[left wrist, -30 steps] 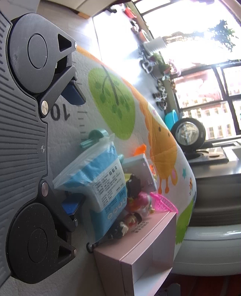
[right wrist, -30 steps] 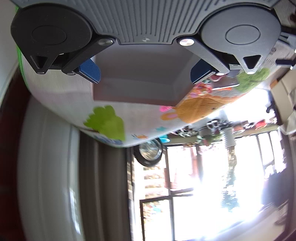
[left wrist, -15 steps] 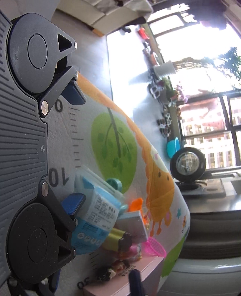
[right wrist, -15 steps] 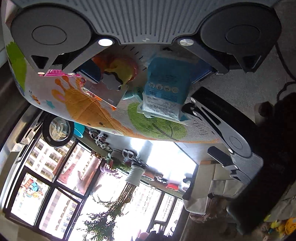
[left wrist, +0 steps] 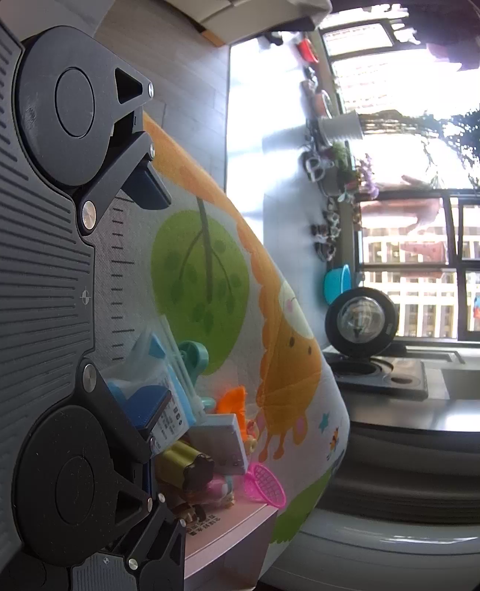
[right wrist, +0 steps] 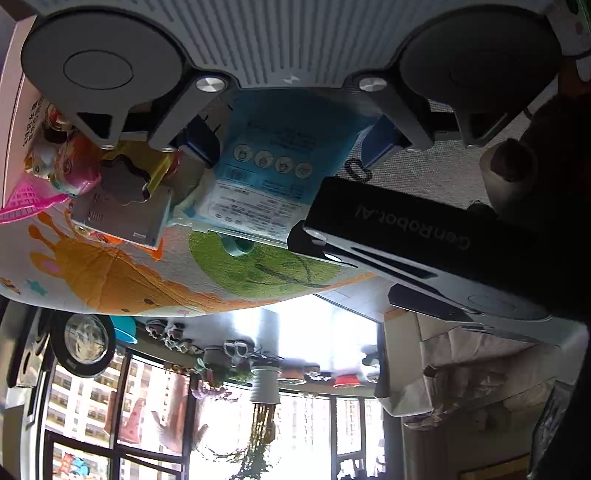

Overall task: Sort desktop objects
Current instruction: 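Grasp the tissue pack with the right tool while the left tool grasps the teal toy, then drop the tissue pack and teal toy into the pink box with both tools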

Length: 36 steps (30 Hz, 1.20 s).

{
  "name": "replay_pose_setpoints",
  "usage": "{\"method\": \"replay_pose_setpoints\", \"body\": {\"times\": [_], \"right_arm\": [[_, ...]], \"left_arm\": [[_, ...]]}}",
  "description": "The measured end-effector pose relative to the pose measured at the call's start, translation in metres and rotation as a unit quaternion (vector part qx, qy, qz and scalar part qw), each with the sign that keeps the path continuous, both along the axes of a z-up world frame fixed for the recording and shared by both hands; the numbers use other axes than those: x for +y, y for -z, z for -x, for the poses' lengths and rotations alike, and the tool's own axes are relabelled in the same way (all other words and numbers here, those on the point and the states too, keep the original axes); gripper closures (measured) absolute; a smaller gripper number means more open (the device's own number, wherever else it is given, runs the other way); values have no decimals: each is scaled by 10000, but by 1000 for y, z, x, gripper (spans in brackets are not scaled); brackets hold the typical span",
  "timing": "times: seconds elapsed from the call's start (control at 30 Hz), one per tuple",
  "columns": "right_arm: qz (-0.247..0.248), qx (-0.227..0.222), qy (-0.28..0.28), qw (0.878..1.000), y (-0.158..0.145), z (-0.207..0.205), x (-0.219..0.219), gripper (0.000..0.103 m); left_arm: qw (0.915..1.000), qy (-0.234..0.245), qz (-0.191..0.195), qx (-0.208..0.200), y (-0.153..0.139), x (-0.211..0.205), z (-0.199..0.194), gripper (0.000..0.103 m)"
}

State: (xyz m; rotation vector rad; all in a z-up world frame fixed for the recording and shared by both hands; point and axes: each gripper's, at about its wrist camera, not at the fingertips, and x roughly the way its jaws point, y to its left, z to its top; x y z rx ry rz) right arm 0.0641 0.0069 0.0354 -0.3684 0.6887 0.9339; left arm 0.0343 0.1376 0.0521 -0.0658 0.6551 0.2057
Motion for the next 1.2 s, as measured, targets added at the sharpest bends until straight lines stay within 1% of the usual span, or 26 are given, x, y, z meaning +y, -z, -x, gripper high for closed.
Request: {"method": "replay_pose_setpoints", "body": {"times": [0.03,0.07,0.17,0.23,0.3,0.37,0.43,0.5,0.57,0.6,0.67,0.7,0.77,0.8,0.87,1.0,1.03,1.07,1.13,1.17,1.2], "right_arm": [[20,57,34,10000,0,-1,-3,43],[36,141,37,9999,-1,0,-7,46],[84,272,60,9996,-4,12,-42,47],[150,382,115,9991,-6,28,-80,47],[167,458,251,9985,-9,44,-118,47],[217,409,546,9974,-12,57,-156,47],[313,198,1019,9941,-14,69,-185,49],[262,243,1505,9880,-14,72,-209,49],[105,310,1754,9840,-17,72,-224,48],[27,291,1830,9827,-17,73,-229,47],[-72,196,1897,9816,-17,76,-232,46],[-93,127,1899,9817,-15,74,-233,42],[-90,32,1867,9824,-14,72,-228,36],[-78,-5,1843,9828,-13,72,-226,33],[-23,-95,1780,9840,-10,70,-218,32],[65,-212,1722,9848,-2,68,-206,28],[77,-239,1733,9846,0,69,-205,27],[91,-266,1747,9842,1,69,-204,26],[112,-281,1762,9839,5,70,-202,26],[107,-277,1768,9838,6,71,-202,26],[90,-274,1775,9837,6,70,-202,26]], "left_arm": [[10000,26,-21,18,0,-3,-2,0],[10000,66,-37,22,1,-5,-3,0],[9999,162,-43,4,2,-9,-4,0],[9997,229,-22,26,6,-12,-8,0],[9991,411,12,36,12,-15,-12,0],[9983,581,26,11,19,-20,-16,0],[9980,628,-5,53,26,-25,-24,0],[9979,610,9,200,36,-29,-40,0],[9979,549,18,343,41,-34,-56,1],[9979,515,-5,394,44,-36,-64,7],[9979,502,-67,401,44,-40,-75,13],[9980,485,-105,399,44,-42,-80,14],[9979,493,-142,403,42,-46,-85,13],[9978,516,-145,399,41,-48,-87,12],[9976,573,-123,357,38,-51,-88,7],[9980,470,-102,412,41,-53,-97,8],[9980,457,-77,436,42,-52,-99,10],[9978,451,-56,482,43,-52,-102,15],[9978,493,-23,437,44,-51,-100,25],[9976,562,-46,404,42,-51,-97,27],[9972,632,-74,398,42,-52,-93,27]]}}
